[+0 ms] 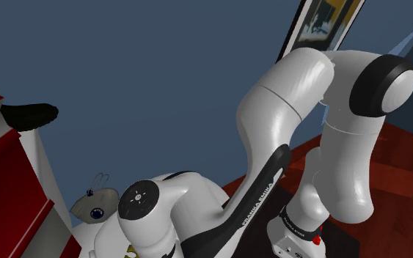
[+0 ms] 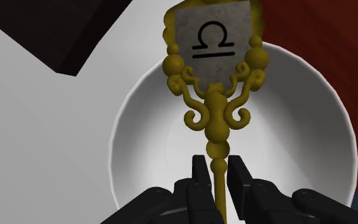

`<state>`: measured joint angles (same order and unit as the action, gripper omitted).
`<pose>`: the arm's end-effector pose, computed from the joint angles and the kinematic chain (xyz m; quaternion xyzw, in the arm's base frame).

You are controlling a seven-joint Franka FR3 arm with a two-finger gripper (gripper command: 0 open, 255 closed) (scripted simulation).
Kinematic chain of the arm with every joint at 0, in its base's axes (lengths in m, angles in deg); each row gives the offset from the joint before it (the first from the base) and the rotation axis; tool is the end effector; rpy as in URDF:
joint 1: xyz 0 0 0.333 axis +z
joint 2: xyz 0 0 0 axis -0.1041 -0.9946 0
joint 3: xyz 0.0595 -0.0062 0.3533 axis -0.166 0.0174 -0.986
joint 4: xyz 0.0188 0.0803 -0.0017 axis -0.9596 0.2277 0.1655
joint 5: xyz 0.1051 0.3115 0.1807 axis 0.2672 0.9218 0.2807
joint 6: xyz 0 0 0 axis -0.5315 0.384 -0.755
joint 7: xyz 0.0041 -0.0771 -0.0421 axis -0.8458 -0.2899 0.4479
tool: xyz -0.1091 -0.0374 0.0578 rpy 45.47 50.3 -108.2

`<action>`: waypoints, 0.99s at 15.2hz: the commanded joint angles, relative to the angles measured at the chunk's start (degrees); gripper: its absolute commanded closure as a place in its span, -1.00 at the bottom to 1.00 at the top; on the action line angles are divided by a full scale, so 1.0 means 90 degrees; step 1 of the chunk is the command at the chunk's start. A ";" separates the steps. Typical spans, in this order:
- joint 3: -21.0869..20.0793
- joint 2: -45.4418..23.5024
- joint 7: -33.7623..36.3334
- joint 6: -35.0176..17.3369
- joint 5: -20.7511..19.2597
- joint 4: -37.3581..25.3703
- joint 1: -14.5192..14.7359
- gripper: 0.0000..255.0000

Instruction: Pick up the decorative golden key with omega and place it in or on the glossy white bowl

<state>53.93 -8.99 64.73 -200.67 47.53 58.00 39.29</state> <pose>0.2421 0.4426 0.2464 0.9469 0.2994 -0.0728 0.0918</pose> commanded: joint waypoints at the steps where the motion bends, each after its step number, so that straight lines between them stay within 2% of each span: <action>1: 0.0001 -0.0002 0.0001 -0.0001 -0.0002 -0.0001 0.0000 1.00; 2: 0.0001 -0.0001 0.0000 -0.0001 -0.0001 -0.0001 0.0000 1.00; 3: 0.0001 -0.0001 0.0000 -0.0001 -0.0001 -0.0001 0.0000 -1.00; 8: 0.0001 -0.0001 0.0000 -0.0001 -0.0001 -0.0001 0.0000 -1.00; 12: -0.0204 0.0507 -0.0288 0.0744 0.0423 -0.0320 -0.0103 -1.00; 15: -0.0201 0.0507 -0.0289 0.0743 0.0424 -0.0320 -0.0100 -1.00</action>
<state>52.16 -4.59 62.22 -194.14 51.22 55.12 38.42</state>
